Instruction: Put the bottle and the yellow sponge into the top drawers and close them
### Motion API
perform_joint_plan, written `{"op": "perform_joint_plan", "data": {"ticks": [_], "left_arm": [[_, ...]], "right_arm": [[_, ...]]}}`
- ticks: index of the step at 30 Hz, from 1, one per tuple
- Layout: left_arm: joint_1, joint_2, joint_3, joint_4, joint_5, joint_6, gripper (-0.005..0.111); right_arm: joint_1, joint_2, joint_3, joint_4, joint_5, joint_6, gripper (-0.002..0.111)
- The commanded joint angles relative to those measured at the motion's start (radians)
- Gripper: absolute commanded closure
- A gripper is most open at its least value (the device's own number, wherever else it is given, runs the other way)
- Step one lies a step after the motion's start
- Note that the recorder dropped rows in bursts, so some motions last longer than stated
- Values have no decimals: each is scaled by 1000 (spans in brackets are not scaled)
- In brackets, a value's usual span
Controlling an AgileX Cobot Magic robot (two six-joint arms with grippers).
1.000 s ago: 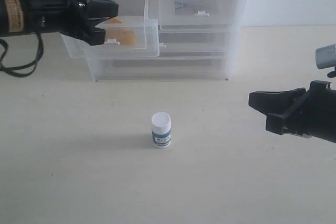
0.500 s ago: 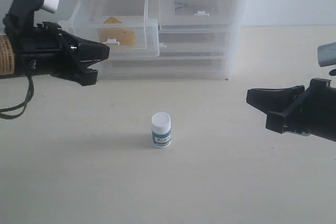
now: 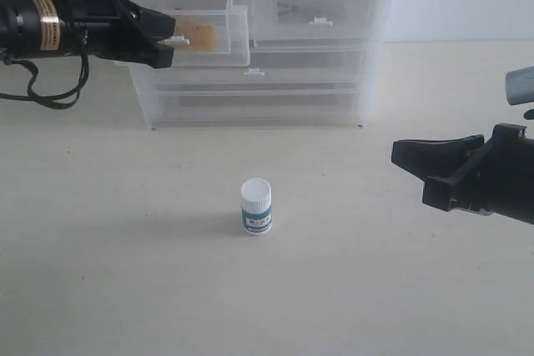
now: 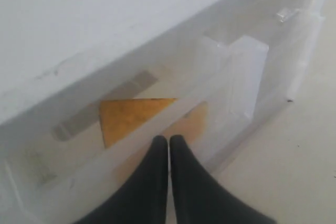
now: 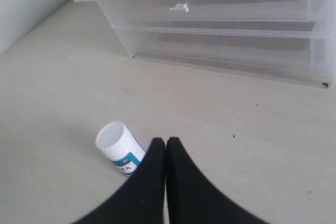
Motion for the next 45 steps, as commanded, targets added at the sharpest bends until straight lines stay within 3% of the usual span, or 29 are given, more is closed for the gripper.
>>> {"op": "perform_joint_plan", "data": {"ticks": [1, 7, 11, 13, 16, 20, 24, 27, 30, 32, 34, 37, 39, 45], "left_arm": [[0, 82, -96, -19, 13, 17, 103], [0, 179, -196, -19, 83, 17, 103], [-1, 155, -181, 20, 82, -12, 103], [-2, 104, -120, 108, 22, -100, 103], [-2, -41, 29, 236, -177, -204, 103], [-2, -283, 320, 141, -371, -119, 103], [-2, -508, 547, -21, -371, 7, 103], [-2, -643, 656, -49, -371, 25, 103], [-2, -728, 720, -51, -371, 25, 103], [-2, -764, 747, -51, -368, 25, 103], [-2, -785, 760, -48, -336, 25, 103], [-2, -790, 761, -48, -286, 25, 103], [-2, -786, 761, -48, -273, 25, 103], [-2, -784, 761, -50, -271, 48, 103]], "right_arm": [[-3, 0, -6, 2, -6, -7, 108], [-3, 0, -6, 2, -6, -22, 108], [-3, 0, -6, 2, -6, -24, 108], [-3, 0, -6, 2, -6, -27, 108], [-3, 0, -6, 2, -6, -29, 108], [-3, 0, -12, 17, -60, -21, 108], [-3, 9, -83, 104, -97, 50, 108], [-3, 70, -192, 113, -65, 189, 108], [-3, 204, -308, 107, -87, 383, 108], [-3, 312, -369, 115, -200, 530, 108], [-3, 410, -411, 136, -352, 609, 108], [-3, 535, -473, 154, -386, 660, 108], [5, 582, -505, 162, -386, 678, 102], [79, 640, -577, 244, -342, 718, 61]]}}
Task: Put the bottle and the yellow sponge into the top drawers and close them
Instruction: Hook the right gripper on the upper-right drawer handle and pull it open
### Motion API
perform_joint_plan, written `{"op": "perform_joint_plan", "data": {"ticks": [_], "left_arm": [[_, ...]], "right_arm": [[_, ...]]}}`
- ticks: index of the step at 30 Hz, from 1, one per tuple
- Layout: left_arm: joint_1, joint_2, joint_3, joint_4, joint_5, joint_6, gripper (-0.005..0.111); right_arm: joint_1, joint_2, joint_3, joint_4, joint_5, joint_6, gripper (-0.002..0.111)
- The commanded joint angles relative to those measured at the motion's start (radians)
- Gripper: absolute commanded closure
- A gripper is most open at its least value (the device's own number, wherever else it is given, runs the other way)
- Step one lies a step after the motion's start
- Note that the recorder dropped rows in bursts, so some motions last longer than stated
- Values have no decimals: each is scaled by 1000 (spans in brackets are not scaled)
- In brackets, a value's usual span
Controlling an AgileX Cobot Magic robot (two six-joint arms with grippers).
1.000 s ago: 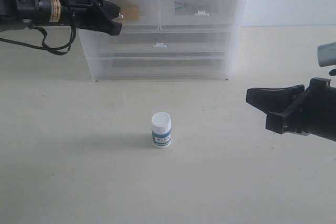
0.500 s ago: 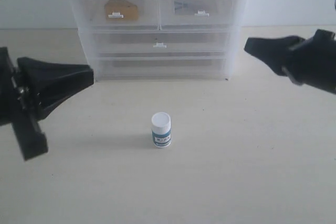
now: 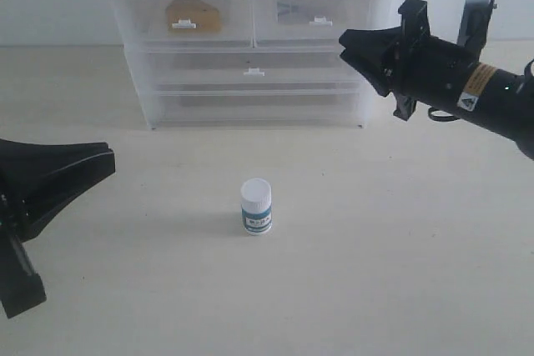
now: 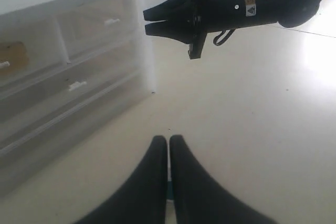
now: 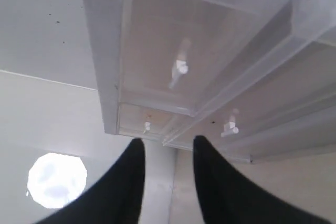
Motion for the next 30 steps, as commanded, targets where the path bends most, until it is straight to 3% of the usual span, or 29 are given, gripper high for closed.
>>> {"op": "perform_joint_plan", "data": {"ticks": [1, 9, 24, 27, 30], "left_arm": [[0, -2, 3, -17, 8, 30, 103], [0, -2, 3, -17, 10, 30, 103], [0, -2, 3, -17, 10, 30, 103], [0, -2, 3, -17, 10, 30, 103], [0, -2, 3, -17, 10, 30, 103]], "right_arm": [[62, 19, -58, 65, 47, -9, 57], [95, 19, -168, 94, 256, -4, 54], [97, 19, -223, 96, 321, 22, 55], [97, 19, -223, 101, 327, 22, 66], [97, 19, -223, 130, 349, 22, 90]]}}
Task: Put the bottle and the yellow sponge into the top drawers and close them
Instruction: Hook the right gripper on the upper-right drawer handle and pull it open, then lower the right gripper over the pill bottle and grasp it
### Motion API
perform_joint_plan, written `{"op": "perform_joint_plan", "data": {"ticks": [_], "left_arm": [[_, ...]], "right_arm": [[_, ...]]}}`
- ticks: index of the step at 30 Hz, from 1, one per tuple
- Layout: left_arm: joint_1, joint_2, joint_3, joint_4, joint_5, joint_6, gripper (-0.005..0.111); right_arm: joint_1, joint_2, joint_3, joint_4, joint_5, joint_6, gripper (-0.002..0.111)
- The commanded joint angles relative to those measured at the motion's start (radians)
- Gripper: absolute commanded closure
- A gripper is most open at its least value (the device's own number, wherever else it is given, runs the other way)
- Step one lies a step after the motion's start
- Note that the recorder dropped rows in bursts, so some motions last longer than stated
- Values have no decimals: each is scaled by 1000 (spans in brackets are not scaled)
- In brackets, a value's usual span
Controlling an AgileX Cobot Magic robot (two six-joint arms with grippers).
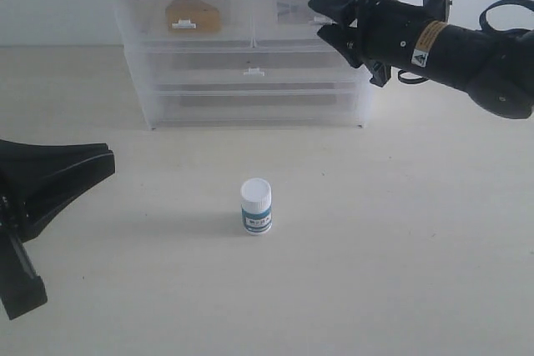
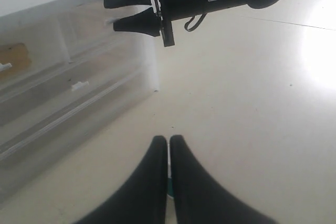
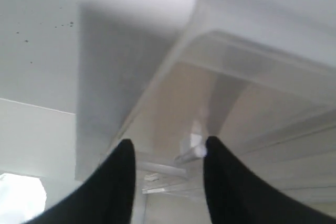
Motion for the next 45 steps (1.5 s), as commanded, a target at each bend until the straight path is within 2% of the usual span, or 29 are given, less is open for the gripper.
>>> {"op": "perform_joint_plan", "data": {"ticks": [1, 2, 3, 7, 11, 14, 17, 22, 25, 26, 29, 31, 33, 34, 36, 38, 40, 43, 45], "left_arm": [[0, -2, 3, -17, 3, 4, 103], [0, -2, 3, -17, 3, 4, 103], [0, -2, 3, -17, 3, 9, 103], [0, -2, 3, -17, 17, 31, 103], [0, -2, 3, -28, 51, 36, 103], [0, -2, 3, -42, 69, 36, 103], [0, -2, 3, -42, 70, 38, 103], [0, -2, 3, -42, 70, 29, 103], [0, -2, 3, -42, 68, 28, 103], [0, -2, 3, -42, 68, 28, 103], [0, -2, 3, -42, 68, 28, 103], [0, -2, 3, -42, 68, 28, 103], [0, -2, 3, -42, 68, 25, 103], [0, -2, 3, -42, 68, 25, 103], [0, -2, 3, -42, 68, 25, 103], [0, -2, 3, -42, 68, 25, 103], [0, -2, 3, -42, 68, 25, 103], [0, -2, 3, -42, 68, 25, 103], [0, -2, 3, -42, 68, 25, 103]], "right_arm": [[-4, 2, -9, 54, 60, -5, 98], [-4, 2, -9, 54, 73, -5, 106], [-4, 2, -9, 54, 78, -3, 108], [-4, 2, -9, 41, 77, -9, 108], [-7, 0, 18, -67, 34, -2, 108], [-7, -20, 112, -27, -82, -10, 108], [-7, -106, 332, -1, -326, -136, 108], [-7, -215, 543, -11, -326, -285, 108], [-7, -228, 562, -43, -326, -300, 107], [-7, -228, 562, -50, -326, -299, 104], [-7, -228, 562, -77, -161, -272, 75], [-7, -228, 562, -158, -155, -292, 56], [-7, -239, 562, -277, -158, -384, 32], [-7, -244, 562, -315, -161, -403, 26], [-7, -246, 562, -398, -221, -456, 19], [12, -246, 562, -443, -251, -549, 18], [61, -246, 562, -424, -203, -629, 19], [229, -244, 562, -267, 19, -841, 19], [344, -244, 558, -46, 201, -1064, 19]]}}
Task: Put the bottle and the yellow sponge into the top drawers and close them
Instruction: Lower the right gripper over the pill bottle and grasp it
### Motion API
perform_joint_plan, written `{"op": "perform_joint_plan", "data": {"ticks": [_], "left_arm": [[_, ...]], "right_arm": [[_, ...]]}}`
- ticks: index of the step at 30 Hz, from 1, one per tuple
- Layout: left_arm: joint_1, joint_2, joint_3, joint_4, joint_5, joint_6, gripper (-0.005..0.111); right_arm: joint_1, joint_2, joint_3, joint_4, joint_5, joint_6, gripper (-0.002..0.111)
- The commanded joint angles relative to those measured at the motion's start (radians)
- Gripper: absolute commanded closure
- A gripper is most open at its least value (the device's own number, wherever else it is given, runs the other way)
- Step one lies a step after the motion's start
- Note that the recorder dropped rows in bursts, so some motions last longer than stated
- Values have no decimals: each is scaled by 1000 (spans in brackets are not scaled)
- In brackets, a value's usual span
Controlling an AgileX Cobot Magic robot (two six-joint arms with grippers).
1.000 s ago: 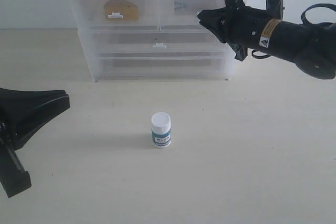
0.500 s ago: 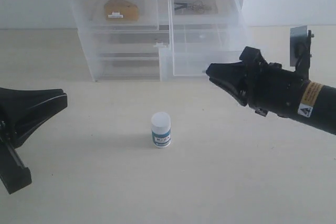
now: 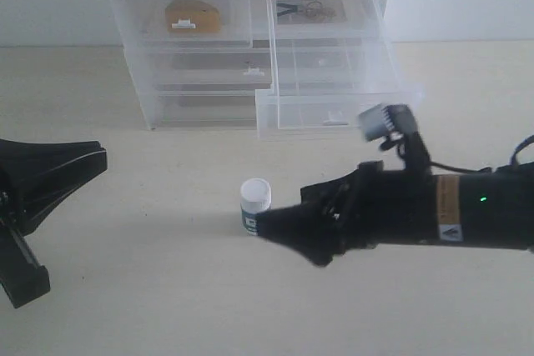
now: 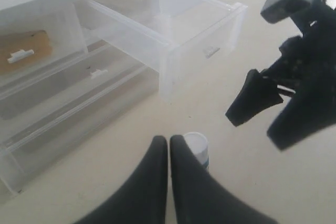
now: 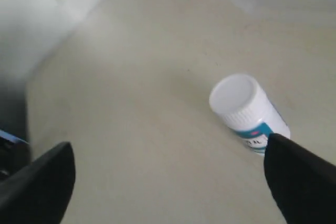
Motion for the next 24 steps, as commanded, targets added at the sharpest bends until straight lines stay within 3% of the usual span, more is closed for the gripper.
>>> {"op": "perform_joint_plan", "data": {"ticks": [1, 5, 12, 14, 15, 16, 17, 18, 22, 24], "left_arm": [[0, -2, 3, -13, 5, -5, 103], [0, -2, 3, -13, 5, -5, 103], [0, -2, 3, -13, 5, -5, 103], [0, -2, 3, -13, 5, -5, 103], [0, -2, 3, -13, 5, -5, 103], [0, -2, 3, -13, 5, -5, 103], [0, -2, 3, -10, 5, -5, 103], [0, -2, 3, -10, 5, -5, 103], [0, -2, 3, -10, 7, -5, 103], [0, -2, 3, -10, 7, -5, 103]], "right_arm": [[209, -9, -8, 400, 333, -439, 19], [302, -7, -44, 753, 377, -768, 19], [309, 126, -153, 664, 422, -721, 21], [309, 166, -191, 660, 412, -723, 35], [309, 166, -210, 672, 417, -729, 56], [309, 166, -215, 672, 417, -729, 65], [309, 166, -219, 674, 424, -729, 90], [309, 160, -219, 668, 447, -698, 108], [336, 63, -218, 533, 650, -539, 108], [428, -78, -218, 379, 805, -313, 108]]}}
